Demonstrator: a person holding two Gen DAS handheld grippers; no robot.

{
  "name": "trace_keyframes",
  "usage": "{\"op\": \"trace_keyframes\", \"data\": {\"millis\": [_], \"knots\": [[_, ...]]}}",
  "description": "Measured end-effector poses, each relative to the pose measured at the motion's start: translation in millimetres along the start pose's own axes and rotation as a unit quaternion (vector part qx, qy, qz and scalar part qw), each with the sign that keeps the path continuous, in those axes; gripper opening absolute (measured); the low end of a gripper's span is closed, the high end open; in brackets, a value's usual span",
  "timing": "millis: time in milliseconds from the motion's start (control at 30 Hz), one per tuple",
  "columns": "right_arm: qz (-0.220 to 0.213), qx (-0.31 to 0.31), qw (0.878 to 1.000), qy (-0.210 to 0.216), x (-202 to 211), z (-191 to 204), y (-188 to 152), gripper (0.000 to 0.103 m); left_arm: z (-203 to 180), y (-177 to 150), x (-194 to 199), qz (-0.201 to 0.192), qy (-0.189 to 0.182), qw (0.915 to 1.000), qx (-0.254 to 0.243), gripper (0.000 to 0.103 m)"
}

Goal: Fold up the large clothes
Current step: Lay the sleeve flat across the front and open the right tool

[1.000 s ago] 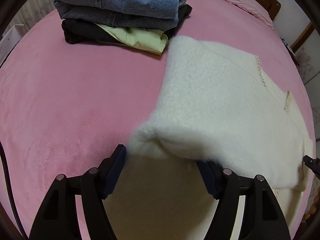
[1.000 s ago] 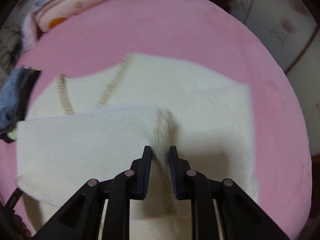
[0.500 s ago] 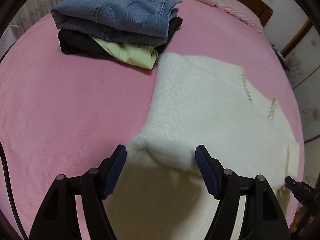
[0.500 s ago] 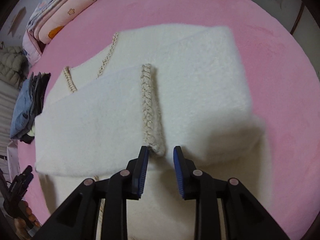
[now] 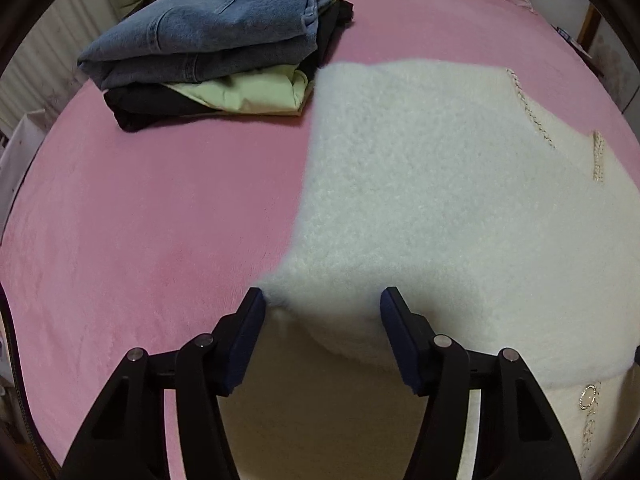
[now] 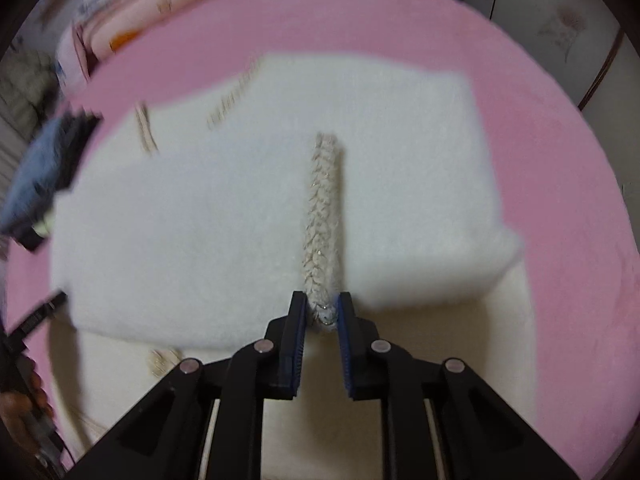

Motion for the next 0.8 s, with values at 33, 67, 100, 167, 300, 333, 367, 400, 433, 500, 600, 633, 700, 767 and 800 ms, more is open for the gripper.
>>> {"op": "trace_keyframes", "data": {"millis": [33,67,100,167,300,333,367,400,433,500,600,633,700,767,800], "knots": [[-0.006,0.000,1.000,-0.010,3,1,2,0.016,1,1,5,-0.001,0.000,1.0000,0.001,0.059],[-0.017,-0.002,1.000,-0.018,9,4,5,0.021,3,5,16,-0.011,-0.007,0.9999,0.006,0.059],[-0.037,0.001,0.999,-0.033,20,9,10,0.023,5,7,26,-0.026,-0.017,0.9994,0.012,0.060],[-0.071,0.015,0.997,-0.039,32,23,15,0.029,6,14,51,-0.067,-0.045,0.9965,0.024,0.065],[-0.096,0.082,0.991,0.035,30,86,29,0.038,-12,33,68,-0.105,-0.074,0.9914,0.022,0.079],[-0.091,0.092,0.990,0.051,24,98,31,0.038,-23,40,63,-0.103,-0.071,0.9920,0.014,0.079],[-0.085,0.105,0.988,0.068,15,113,36,0.038,-29,46,59,-0.104,-0.070,0.9921,0.010,0.079],[-0.078,0.119,0.986,0.089,3,129,42,0.038,-38,54,51,-0.110,-0.067,0.9916,0.006,0.079],[-0.068,0.134,0.983,0.106,-11,144,48,0.038,-44,59,44,-0.110,-0.061,0.9920,0.003,0.079],[-0.058,0.155,0.981,0.106,-33,160,55,0.038,-55,75,25,-0.095,-0.052,0.9941,0.002,0.079],[-0.049,0.165,0.983,0.059,-60,143,70,0.034,-56,91,-14,-0.067,-0.041,0.9969,0.007,0.078],[-0.055,0.162,0.985,0.038,-63,125,76,0.032,-56,91,-23,-0.062,-0.037,0.9974,0.004,0.078],[-0.074,0.150,0.986,-0.002,-58,84,85,0.031,-51,91,-36,-0.060,-0.033,0.9976,-0.009,0.079],[-0.085,0.121,0.986,-0.075,-47,28,90,0.031,-48,92,-39,-0.070,-0.033,0.9967,-0.025,0.082],[-0.088,0.099,0.990,-0.043,-41,4,89,0.014,-46,92,-41,-0.074,-0.026,0.9965,-0.032,0.086]]}}
Point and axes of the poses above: each gripper's, at about its wrist camera, not at the fingertips, and x roughly against the way its jaws point, z to its left, y to its top, the point moved 5 cm from there along -x, roughly the way its jaws point, and after that the axes turned 12 degrees about y, right-handed, at the moved point
